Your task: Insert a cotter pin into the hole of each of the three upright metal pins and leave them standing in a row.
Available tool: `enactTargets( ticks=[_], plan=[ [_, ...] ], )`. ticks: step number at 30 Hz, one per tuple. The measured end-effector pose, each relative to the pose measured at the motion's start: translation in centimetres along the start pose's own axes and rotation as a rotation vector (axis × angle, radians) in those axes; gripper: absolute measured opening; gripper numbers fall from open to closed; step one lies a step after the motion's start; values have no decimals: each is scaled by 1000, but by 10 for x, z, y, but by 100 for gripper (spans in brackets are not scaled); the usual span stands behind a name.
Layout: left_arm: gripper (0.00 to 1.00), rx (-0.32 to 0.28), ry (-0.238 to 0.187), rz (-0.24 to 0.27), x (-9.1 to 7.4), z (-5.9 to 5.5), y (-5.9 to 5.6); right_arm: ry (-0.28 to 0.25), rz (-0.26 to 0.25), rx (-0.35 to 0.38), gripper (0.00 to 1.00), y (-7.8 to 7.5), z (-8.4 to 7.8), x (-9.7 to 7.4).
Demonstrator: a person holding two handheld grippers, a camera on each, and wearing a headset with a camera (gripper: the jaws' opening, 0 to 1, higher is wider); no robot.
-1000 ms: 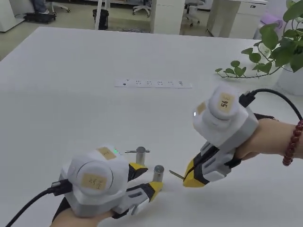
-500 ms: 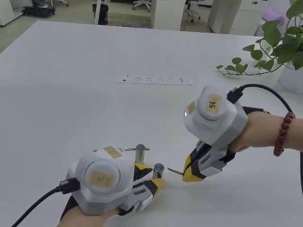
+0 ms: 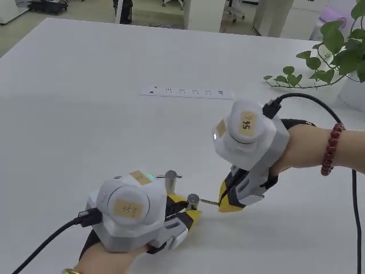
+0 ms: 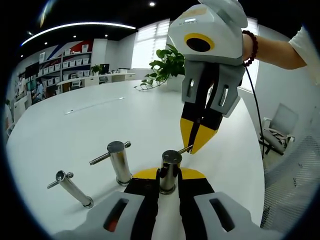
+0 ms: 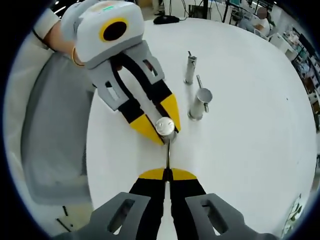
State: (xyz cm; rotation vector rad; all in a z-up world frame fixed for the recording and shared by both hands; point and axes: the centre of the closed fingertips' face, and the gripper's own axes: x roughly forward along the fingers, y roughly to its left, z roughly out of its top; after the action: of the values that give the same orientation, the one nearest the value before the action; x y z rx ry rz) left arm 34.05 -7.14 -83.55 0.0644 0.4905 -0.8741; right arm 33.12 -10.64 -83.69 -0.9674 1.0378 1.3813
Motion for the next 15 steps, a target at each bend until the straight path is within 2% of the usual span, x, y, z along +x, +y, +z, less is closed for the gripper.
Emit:
enactTargets(
  ticks=[5, 10, 15],
  plan=[
    [12, 20, -1, -7, 0, 0, 0, 23, 0, -50, 3, -1, 2, 0],
    [12, 29, -1, -17, -1, 0, -1, 54, -2, -131, 3, -3, 1, 1],
    [12, 43, -1, -22, 0, 0, 0, 58, -5, -152, 3, -5, 2, -2]
  ],
)
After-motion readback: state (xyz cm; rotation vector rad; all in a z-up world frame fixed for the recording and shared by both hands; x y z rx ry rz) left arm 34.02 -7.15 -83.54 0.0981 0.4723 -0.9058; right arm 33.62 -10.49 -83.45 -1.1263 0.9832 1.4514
